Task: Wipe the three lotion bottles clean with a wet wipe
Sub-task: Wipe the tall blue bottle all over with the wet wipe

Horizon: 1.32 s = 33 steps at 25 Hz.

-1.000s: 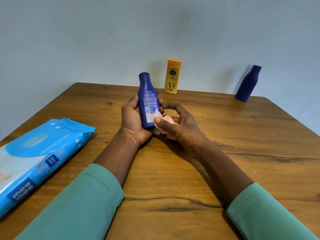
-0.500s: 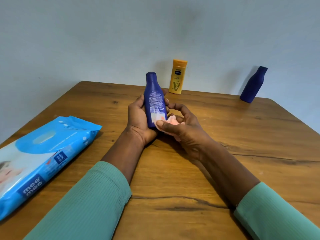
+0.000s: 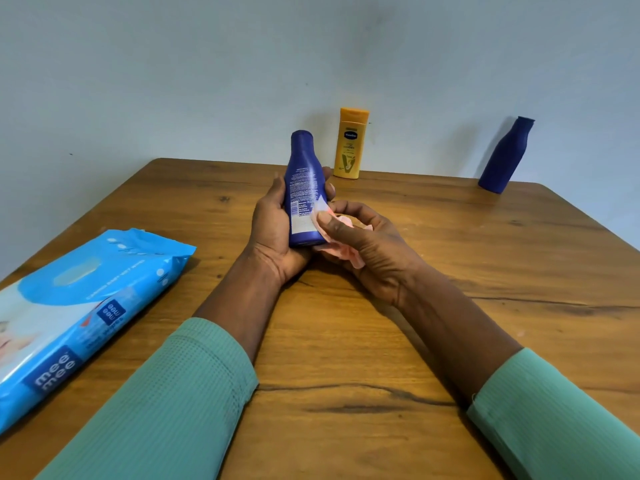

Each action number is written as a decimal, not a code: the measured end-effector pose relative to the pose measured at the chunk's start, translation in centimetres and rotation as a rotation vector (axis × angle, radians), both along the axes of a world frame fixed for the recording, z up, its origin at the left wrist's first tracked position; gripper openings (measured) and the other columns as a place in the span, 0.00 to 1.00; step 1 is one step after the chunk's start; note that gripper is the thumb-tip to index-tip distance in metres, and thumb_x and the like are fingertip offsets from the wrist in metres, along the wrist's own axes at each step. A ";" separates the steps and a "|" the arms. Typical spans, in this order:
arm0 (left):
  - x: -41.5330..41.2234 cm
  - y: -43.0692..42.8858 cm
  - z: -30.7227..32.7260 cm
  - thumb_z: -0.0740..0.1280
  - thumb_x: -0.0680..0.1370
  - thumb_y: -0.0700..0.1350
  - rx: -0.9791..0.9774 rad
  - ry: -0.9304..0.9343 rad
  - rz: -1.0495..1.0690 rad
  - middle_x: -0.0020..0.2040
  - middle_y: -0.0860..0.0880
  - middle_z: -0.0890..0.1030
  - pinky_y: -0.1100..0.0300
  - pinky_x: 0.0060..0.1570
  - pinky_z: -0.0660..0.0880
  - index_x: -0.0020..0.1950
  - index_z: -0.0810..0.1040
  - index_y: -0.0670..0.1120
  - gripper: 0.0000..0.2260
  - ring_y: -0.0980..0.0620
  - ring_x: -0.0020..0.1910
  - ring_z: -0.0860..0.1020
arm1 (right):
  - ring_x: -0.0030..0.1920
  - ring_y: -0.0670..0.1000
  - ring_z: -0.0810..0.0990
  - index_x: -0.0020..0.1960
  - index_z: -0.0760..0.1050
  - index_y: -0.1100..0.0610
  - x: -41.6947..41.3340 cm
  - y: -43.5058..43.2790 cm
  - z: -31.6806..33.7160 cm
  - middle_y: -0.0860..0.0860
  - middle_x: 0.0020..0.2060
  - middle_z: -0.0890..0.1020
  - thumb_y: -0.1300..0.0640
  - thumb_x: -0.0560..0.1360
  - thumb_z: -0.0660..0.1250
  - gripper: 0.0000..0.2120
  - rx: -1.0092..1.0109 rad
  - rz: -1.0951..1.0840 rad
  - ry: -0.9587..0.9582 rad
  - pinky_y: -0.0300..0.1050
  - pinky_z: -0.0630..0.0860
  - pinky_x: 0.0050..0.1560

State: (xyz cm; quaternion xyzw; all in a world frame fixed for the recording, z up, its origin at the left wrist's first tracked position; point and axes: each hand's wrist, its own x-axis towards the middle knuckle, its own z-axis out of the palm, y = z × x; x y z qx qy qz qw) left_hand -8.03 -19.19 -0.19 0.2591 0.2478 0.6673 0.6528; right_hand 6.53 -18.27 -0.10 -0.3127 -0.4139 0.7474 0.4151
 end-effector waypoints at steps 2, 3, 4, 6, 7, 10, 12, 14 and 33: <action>0.3 0.1 -0.1 0.54 0.86 0.60 -0.014 0.047 0.020 0.48 0.43 0.83 0.54 0.46 0.83 0.76 0.72 0.40 0.28 0.49 0.45 0.83 | 0.52 0.56 0.89 0.60 0.79 0.60 -0.4 0.0 0.1 0.60 0.56 0.87 0.57 0.66 0.81 0.25 -0.009 -0.059 -0.009 0.49 0.86 0.43; 0.5 0.2 -0.2 0.55 0.86 0.60 -0.023 0.065 0.033 0.49 0.43 0.84 0.53 0.45 0.83 0.76 0.72 0.40 0.28 0.49 0.45 0.84 | 0.49 0.55 0.90 0.61 0.78 0.60 -0.5 0.0 0.2 0.59 0.54 0.88 0.56 0.69 0.81 0.24 -0.023 -0.083 -0.011 0.49 0.86 0.43; 0.7 0.3 -0.3 0.56 0.86 0.60 -0.036 0.075 0.050 0.49 0.43 0.84 0.52 0.45 0.83 0.76 0.72 0.40 0.28 0.48 0.46 0.84 | 0.47 0.54 0.90 0.62 0.76 0.61 -0.7 -0.1 0.2 0.59 0.53 0.88 0.55 0.72 0.80 0.23 -0.043 -0.099 -0.010 0.48 0.86 0.41; 0.7 0.4 -0.4 0.55 0.86 0.60 -0.059 0.086 0.084 0.49 0.43 0.85 0.51 0.46 0.83 0.74 0.74 0.41 0.27 0.48 0.45 0.85 | 0.47 0.54 0.90 0.65 0.75 0.62 -0.7 -0.1 0.3 0.59 0.53 0.88 0.56 0.74 0.78 0.24 -0.065 -0.106 -0.010 0.48 0.86 0.41; 0.7 0.4 -0.4 0.55 0.86 0.60 -0.064 0.088 0.094 0.48 0.43 0.85 0.51 0.47 0.83 0.74 0.74 0.42 0.27 0.48 0.45 0.84 | 0.50 0.55 0.90 0.67 0.75 0.62 -0.6 -0.2 0.3 0.60 0.55 0.87 0.58 0.74 0.78 0.25 -0.056 -0.094 -0.029 0.49 0.87 0.43; 0.6 0.2 -0.2 0.54 0.86 0.61 -0.065 0.112 0.098 0.47 0.43 0.83 0.54 0.45 0.82 0.73 0.74 0.42 0.26 0.48 0.43 0.83 | 0.57 0.57 0.87 0.68 0.75 0.58 -0.1 -0.4 0.4 0.59 0.60 0.84 0.64 0.69 0.80 0.30 0.025 -0.018 -0.139 0.50 0.87 0.50; 0.9 0.1 -0.2 0.54 0.86 0.61 -0.070 0.211 0.132 0.46 0.44 0.83 0.54 0.44 0.82 0.70 0.76 0.42 0.26 0.49 0.42 0.84 | 0.58 0.58 0.86 0.67 0.75 0.56 -0.1 -0.3 0.1 0.59 0.60 0.84 0.62 0.63 0.83 0.35 0.054 -0.022 -0.177 0.52 0.86 0.52; 1.5 -0.1 0.0 0.54 0.86 0.61 -0.069 0.326 0.156 0.45 0.44 0.84 0.51 0.46 0.82 0.65 0.79 0.44 0.25 0.49 0.42 0.84 | 0.54 0.56 0.89 0.65 0.75 0.58 -0.4 -0.2 -0.2 0.59 0.57 0.87 0.58 0.66 0.84 0.31 0.067 -0.095 -0.168 0.48 0.85 0.44; 4.0 -1.0 0.9 0.52 0.87 0.57 0.183 0.670 0.048 0.51 0.45 0.85 0.56 0.48 0.80 0.69 0.77 0.45 0.23 0.49 0.50 0.84 | 0.52 0.54 0.89 0.67 0.76 0.53 -0.8 0.4 -0.1 0.55 0.54 0.88 0.19 0.66 0.64 0.45 0.157 -0.181 -0.258 0.59 0.85 0.55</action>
